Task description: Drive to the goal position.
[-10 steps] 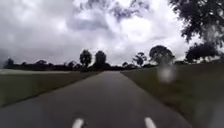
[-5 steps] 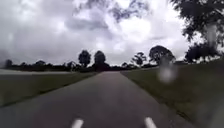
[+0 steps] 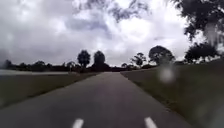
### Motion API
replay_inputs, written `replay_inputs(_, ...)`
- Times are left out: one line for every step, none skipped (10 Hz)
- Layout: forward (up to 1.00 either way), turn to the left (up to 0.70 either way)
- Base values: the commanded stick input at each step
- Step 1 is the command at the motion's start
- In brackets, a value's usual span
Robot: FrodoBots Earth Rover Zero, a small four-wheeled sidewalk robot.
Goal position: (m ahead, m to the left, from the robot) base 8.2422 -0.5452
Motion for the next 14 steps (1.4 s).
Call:
replay_inputs(0.85,0.00)
replay_inputs(0.85,0.00)
replay_inputs(0.85,0.00)
replay_inputs(0.85,0.00)
replay_inputs(0.85,0.00)
replay_inputs(0.85,0.00)
replay_inputs(0.85,0.00)
replay_inputs(0.85,0.00)
replay_inputs(0.85,0.00)
replay_inputs(0.85,0.00)
replay_inputs(0.85,0.00)
replay_inputs(0.85,0.00)
replay_inputs(0.85,0.00)
replay_inputs(0.85,0.00)
